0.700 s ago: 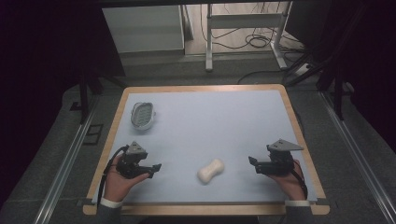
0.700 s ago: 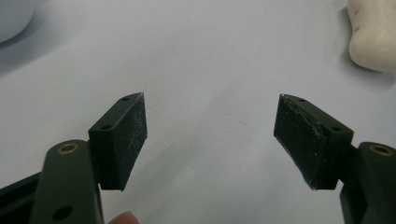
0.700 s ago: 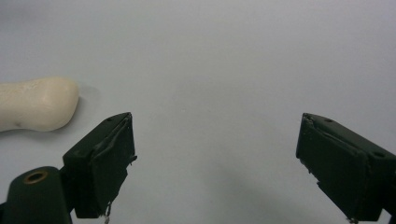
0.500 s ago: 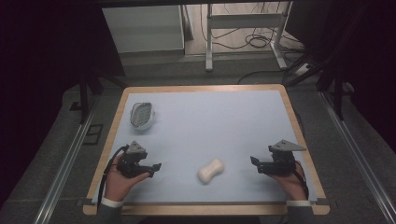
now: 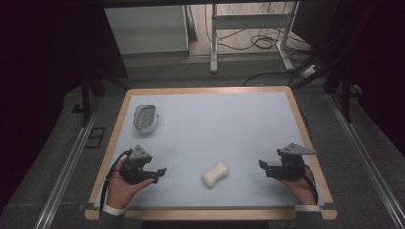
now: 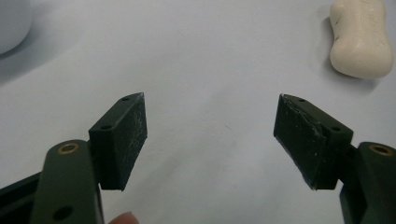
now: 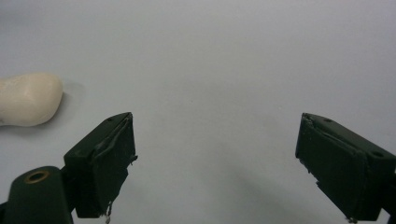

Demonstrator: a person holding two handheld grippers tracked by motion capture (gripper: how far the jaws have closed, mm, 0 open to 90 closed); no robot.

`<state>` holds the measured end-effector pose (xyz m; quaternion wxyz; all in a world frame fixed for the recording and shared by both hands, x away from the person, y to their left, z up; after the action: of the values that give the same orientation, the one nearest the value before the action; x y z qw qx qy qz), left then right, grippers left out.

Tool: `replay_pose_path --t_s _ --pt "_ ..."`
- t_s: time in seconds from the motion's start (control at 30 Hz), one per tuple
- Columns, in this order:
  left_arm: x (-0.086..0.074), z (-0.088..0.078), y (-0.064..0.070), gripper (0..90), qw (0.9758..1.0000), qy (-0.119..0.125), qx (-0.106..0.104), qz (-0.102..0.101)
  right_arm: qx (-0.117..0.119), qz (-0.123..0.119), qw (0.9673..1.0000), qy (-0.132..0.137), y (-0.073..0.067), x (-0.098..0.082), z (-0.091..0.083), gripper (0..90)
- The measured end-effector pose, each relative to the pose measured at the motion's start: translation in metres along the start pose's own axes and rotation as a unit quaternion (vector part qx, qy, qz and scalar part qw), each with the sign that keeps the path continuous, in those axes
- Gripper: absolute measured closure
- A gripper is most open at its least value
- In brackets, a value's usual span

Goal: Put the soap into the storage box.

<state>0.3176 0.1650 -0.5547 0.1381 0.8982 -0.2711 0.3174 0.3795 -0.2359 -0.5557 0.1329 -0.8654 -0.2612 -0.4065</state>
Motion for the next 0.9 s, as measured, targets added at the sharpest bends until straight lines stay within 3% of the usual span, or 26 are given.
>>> replay_pose_path --t_s 0.17,0.4,0.6,0.9 --pt "0.0 0.004 0.005 26.5 0.9999 -0.014 -0.003 0.006 0.005 0.009 0.9999 -0.001 0.0 -0.002 -0.002 11.7" --pt "0.014 -0.006 0.015 27.2 0.9996 -0.021 0.001 0.017 0.001 0.016 0.9998 0.008 0.002 -0.003 -0.008 11.7" --pt "0.033 -0.012 0.027 27.1 0.9989 -0.024 -0.018 0.035 -0.006 0.019 0.9997 0.012 0.004 -0.003 -0.01 11.8" --pt "0.05 -0.003 0.045 26.9 0.9974 -0.039 -0.03 0.052 -0.004 0.015 0.9998 0.015 0.003 -0.005 -0.012 11.8"
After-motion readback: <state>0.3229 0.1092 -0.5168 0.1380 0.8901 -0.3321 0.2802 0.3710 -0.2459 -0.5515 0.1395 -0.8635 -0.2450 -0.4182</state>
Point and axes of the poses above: each handheld gripper's, and its own axes: z roughly forward along the jaws, x roughly out of its top, y roughly to its right, the point moved 9 cm from there along z, roughly forward along the jaws, and after that the axes turned 3 degrees about -y, right-handed, at the moved point
